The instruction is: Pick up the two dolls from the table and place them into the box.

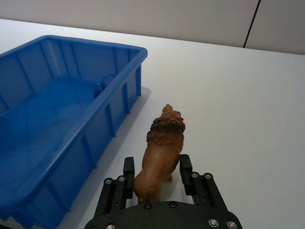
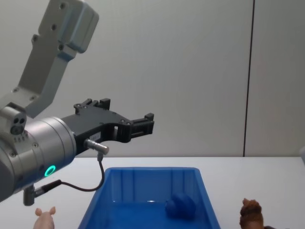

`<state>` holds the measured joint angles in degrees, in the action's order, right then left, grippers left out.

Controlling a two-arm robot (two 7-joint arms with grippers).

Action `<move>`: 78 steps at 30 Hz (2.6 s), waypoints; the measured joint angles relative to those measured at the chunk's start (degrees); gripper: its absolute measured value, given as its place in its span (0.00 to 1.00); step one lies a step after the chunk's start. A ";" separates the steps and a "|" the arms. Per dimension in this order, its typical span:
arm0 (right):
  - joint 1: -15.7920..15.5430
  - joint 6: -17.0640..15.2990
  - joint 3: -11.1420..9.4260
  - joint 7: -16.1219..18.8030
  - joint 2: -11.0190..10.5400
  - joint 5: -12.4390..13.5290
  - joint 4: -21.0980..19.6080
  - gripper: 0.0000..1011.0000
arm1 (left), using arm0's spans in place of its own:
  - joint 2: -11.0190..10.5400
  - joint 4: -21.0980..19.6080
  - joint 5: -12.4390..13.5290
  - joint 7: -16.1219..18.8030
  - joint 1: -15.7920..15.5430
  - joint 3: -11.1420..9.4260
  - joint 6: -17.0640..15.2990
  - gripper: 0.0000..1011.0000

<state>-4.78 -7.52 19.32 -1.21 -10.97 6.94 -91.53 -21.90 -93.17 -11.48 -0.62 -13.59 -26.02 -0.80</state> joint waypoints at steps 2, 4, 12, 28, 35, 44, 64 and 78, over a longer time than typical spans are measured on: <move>0.01 -0.13 -0.03 -0.16 0.09 0.08 0.09 0.58 | 0.00 0.00 0.00 0.00 0.00 0.00 0.00 0.99; 0.01 -0.30 -0.07 -0.45 0.16 0.17 0.14 0.50 | 0.00 0.00 0.00 0.00 0.00 0.00 0.00 0.99; -0.24 -0.36 -0.29 -1.12 0.22 0.00 -0.15 0.33 | 0.00 0.00 0.00 0.00 0.00 0.00 0.00 0.99; -0.50 3.89 -0.90 0.44 -0.41 -1.91 -3.97 0.33 | 0.00 0.00 0.00 0.00 0.00 0.00 0.00 0.99; 0.72 5.23 -0.97 3.75 -0.08 -1.73 -4.66 0.33 | 0.00 0.00 0.00 0.00 0.00 0.00 0.00 0.99; 3.96 4.83 -0.65 10.24 1.64 -0.36 -3.24 0.33 | 0.00 0.00 0.00 0.00 0.00 0.00 0.00 0.99; 10.71 1.18 0.62 18.25 5.81 0.54 5.29 0.68 | 0.00 0.00 0.00 -0.01 0.00 0.00 0.00 0.99; 10.48 4.00 0.39 15.32 5.58 -0.42 5.22 0.99 | 0.00 0.00 0.00 -0.01 0.00 0.00 0.00 0.99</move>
<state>5.70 -3.51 19.71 14.12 -5.39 6.53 -86.31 -21.89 -93.17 -11.48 -0.63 -13.59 -26.02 -0.79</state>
